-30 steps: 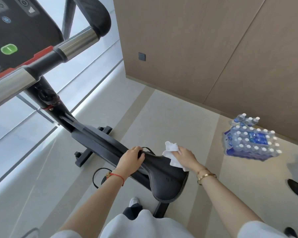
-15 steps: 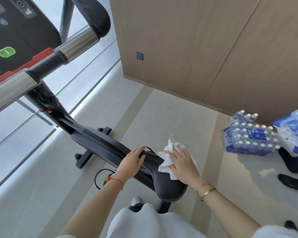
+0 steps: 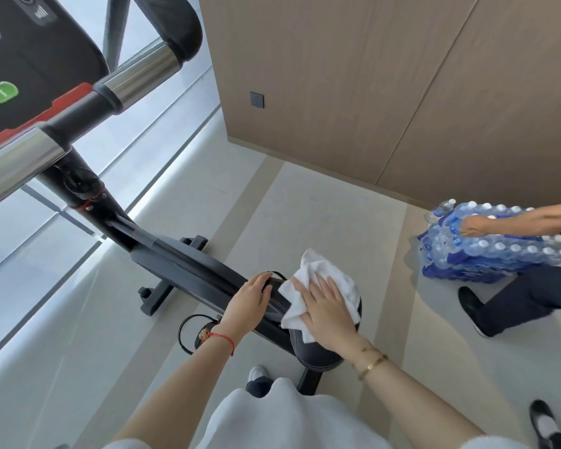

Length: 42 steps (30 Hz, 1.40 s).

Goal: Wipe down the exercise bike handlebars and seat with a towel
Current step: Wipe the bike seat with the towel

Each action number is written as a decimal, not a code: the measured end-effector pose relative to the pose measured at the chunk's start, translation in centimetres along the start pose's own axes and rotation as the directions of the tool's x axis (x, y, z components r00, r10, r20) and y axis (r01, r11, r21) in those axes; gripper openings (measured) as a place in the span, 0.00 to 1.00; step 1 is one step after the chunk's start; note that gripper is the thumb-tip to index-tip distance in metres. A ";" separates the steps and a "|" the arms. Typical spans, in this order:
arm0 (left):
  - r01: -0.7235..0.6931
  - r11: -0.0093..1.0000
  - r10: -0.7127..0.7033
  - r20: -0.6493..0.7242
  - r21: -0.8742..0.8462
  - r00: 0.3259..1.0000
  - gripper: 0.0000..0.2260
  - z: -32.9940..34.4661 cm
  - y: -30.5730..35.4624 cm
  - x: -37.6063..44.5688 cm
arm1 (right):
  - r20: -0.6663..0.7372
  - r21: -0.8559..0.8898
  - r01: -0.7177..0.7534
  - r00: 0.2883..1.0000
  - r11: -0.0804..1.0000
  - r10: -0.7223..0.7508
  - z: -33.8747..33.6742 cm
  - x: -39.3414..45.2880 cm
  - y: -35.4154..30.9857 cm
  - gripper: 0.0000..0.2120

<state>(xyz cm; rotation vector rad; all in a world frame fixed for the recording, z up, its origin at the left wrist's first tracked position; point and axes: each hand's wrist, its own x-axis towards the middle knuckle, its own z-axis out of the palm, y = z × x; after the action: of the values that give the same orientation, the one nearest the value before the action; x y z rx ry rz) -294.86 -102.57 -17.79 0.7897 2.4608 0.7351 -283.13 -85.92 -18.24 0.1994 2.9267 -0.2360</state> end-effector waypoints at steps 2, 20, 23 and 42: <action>0.003 1.000 -0.003 -0.002 -0.013 1.000 0.18 -0.1 0.1 0.0 | 0.062 0.038 -0.045 0.997 0.998 0.043 -0.9 2.4 -1.1 0.35; 0.037 0.999 -0.037 0.027 -0.019 0.999 0.18 0.2 -0.2 0.1 | -0.024 0.552 -0.305 0.924 0.776 0.380 0.8 -3.5 3.5 0.32; 0.032 0.999 -0.032 0.013 -0.009 0.999 0.18 0.1 0.0 0.1 | 0.139 0.644 -0.441 0.871 0.626 0.470 -1.1 0.0 5.4 0.17; 0.045 0.999 -0.045 -0.008 0.017 0.999 0.19 0.2 0.3 0.0 | 0.393 0.250 -0.263 0.907 0.932 0.151 -4.8 6.5 4.4 0.24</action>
<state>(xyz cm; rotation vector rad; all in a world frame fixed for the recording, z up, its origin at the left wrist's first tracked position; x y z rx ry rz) -294.61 -102.32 -17.74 0.7365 2.4863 0.7022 -289.71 -80.05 -15.56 0.4596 2.4601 -0.6107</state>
